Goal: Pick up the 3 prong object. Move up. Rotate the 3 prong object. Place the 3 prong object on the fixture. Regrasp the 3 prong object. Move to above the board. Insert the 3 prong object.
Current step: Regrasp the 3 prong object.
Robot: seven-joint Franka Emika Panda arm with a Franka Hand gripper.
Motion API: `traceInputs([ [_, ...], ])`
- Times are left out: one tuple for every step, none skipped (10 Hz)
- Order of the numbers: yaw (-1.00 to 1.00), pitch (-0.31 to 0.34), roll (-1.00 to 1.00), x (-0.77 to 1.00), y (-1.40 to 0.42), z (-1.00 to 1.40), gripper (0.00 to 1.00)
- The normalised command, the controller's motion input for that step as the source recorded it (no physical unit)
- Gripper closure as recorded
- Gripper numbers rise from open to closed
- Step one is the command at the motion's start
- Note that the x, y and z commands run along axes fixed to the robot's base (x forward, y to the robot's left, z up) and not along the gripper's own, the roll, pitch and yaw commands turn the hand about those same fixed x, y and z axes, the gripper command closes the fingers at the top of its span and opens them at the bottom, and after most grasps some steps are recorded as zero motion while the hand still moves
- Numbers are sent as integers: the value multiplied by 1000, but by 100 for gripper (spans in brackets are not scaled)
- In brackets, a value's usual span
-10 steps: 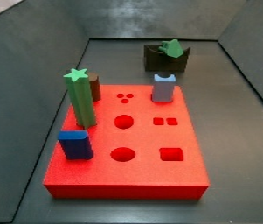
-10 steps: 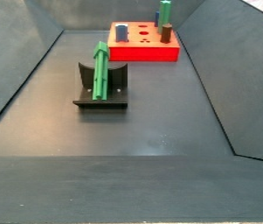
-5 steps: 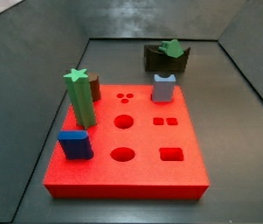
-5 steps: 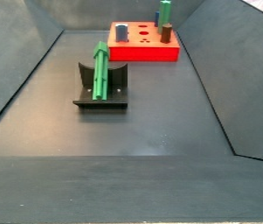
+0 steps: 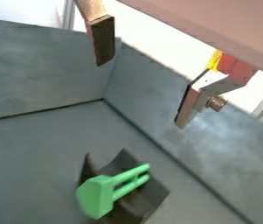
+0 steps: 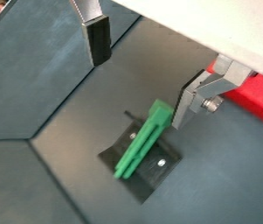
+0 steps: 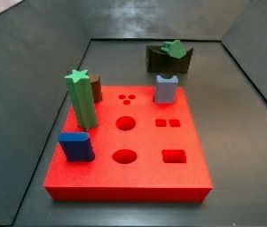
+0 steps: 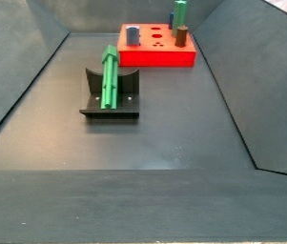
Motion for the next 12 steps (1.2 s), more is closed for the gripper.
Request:
traceInputs([
  [70, 138, 1000, 102, -40, -8, 0],
  [87, 162, 1000, 111, -44, -12, 0],
  [125, 197, 1000, 113, -49, -12, 0],
  [149, 217, 1000, 114, -51, -11, 0],
  [198, 210, 786, 118, -52, -12, 0],
  [213, 194, 668, 118, -55, -12, 0],
  [228, 165, 488, 123, -56, -17, 0],
  [239, 123, 291, 120, -47, -9, 0],
  [243, 89, 206, 108, -45, -4, 0],
  [235, 50, 174, 96, -46, -7, 0],
  [214, 16, 158, 93, -50, -14, 0],
  [217, 41, 189, 32, 38, -1000, 0],
])
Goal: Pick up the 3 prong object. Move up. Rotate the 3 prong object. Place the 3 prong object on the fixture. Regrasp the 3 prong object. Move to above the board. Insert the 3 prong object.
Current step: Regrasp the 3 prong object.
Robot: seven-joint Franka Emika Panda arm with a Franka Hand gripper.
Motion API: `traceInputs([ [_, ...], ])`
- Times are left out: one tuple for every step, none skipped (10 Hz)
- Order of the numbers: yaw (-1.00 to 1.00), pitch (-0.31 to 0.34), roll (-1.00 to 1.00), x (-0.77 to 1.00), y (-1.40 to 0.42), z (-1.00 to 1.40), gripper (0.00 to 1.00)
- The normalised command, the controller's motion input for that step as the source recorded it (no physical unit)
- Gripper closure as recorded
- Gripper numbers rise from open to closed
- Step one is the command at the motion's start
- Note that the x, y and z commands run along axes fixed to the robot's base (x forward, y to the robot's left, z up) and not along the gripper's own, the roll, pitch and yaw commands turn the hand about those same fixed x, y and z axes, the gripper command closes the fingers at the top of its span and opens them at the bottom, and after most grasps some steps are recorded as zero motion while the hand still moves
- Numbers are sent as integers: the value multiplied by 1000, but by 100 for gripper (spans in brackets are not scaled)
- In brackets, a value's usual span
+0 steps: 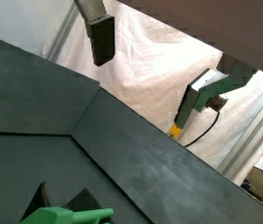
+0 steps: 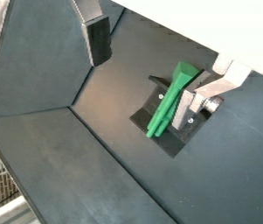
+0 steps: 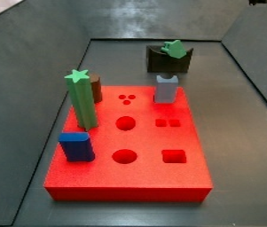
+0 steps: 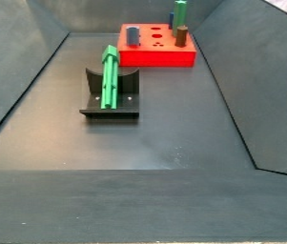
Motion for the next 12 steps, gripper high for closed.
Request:
traceInputs([
  [194, 33, 189, 34, 38, -1000, 0],
  [172, -4, 184, 43, 35, -1000, 0],
  [146, -43, 153, 52, 28, -1000, 0],
  [121, -63, 125, 60, 24, -1000, 0],
  [104, -74, 110, 66, 22, -1000, 0],
  [61, -91, 83, 82, 19, -1000, 0],
  [46, -92, 73, 88, 17, -1000, 0],
  [13, -81, 72, 96, 14, -1000, 0],
  [1, -73, 73, 106, 10, -1000, 0],
  [-13, -48, 74, 115, 5, -1000, 0],
  [-18, -36, 70, 125, 4, -1000, 0],
  [-18, -8, 69, 128, 0, -912, 0],
])
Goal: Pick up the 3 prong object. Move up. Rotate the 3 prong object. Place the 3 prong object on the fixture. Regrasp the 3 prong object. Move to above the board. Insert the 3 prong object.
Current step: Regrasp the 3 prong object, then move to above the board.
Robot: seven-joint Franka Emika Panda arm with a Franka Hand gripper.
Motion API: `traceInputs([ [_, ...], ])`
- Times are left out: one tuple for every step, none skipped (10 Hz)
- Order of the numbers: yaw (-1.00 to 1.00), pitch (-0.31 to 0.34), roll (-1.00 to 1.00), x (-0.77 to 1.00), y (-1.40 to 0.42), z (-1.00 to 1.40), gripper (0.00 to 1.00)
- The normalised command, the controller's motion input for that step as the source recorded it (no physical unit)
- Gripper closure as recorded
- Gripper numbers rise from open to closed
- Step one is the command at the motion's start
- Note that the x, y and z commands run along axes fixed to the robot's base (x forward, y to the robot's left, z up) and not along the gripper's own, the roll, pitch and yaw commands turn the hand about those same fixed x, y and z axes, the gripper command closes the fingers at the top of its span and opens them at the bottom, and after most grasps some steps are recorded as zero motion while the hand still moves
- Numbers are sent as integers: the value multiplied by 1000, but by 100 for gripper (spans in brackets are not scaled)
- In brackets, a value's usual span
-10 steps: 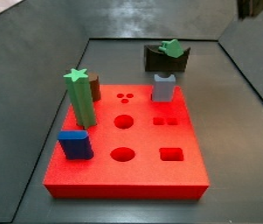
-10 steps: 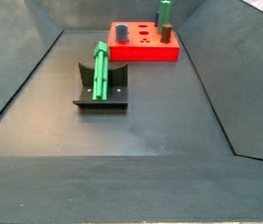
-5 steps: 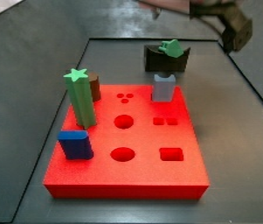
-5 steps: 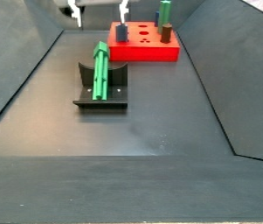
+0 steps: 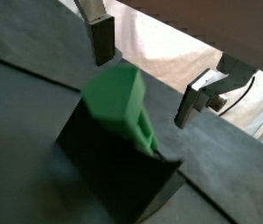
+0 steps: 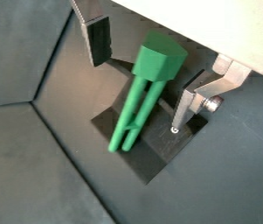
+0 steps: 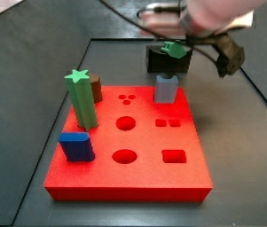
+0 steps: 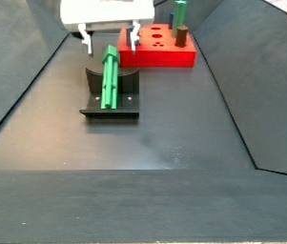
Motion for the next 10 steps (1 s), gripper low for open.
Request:
traceInputs([
  [-14, 8, 70, 115, -5, -767, 0],
  [0, 23, 70, 95, -7, -574, 0],
  [9, 24, 70, 92, -8, -476, 0],
  [29, 24, 68, 84, -11, -295, 0],
  [35, 29, 72, 80, 22, -197, 0],
  [0, 0, 0, 0, 0, 0, 100],
  [133, 135, 427, 58, -47, 1000, 100],
  [130, 127, 401, 59, -51, 1000, 100],
  [131, 106, 324, 63, -53, 1000, 100],
  [129, 75, 211, 67, -51, 1000, 100],
])
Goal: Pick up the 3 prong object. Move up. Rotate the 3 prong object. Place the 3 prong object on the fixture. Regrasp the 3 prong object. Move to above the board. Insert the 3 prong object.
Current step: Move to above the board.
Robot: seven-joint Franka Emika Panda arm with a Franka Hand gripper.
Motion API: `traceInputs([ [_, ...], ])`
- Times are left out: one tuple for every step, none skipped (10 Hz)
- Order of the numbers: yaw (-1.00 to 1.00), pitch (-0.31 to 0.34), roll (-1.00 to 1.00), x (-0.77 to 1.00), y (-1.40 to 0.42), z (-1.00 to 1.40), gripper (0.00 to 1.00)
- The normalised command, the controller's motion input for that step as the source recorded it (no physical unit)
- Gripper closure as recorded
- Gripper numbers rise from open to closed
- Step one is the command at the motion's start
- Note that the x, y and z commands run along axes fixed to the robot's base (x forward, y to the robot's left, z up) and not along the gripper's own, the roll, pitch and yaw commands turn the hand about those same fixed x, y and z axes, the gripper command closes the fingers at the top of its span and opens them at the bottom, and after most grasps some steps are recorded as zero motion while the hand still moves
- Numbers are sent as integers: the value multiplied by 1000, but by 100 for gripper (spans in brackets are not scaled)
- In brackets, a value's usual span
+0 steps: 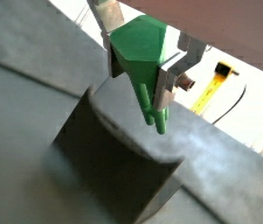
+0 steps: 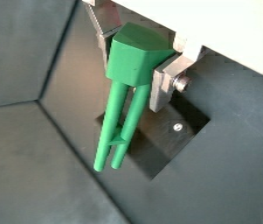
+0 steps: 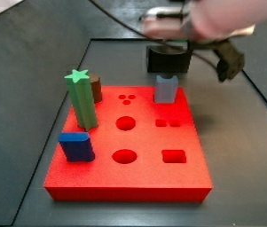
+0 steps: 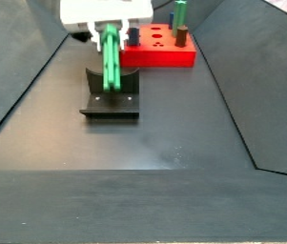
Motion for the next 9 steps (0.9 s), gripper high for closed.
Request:
traceInputs([
  [129, 51, 145, 67, -51, 1000, 100],
  [124, 40, 108, 67, -51, 1000, 100],
  [111, 27, 50, 67, -50, 1000, 100],
  [100, 21, 22, 66, -51, 1000, 100],
  [87, 22, -5, 64, -49, 1000, 100],
  [75, 27, -15, 62, -49, 1000, 100],
  [65, 34, -28, 57, -47, 1000, 100],
  [61, 38, -35, 56, -46, 1000, 100],
  [56, 51, -40, 51, -45, 1000, 100],
])
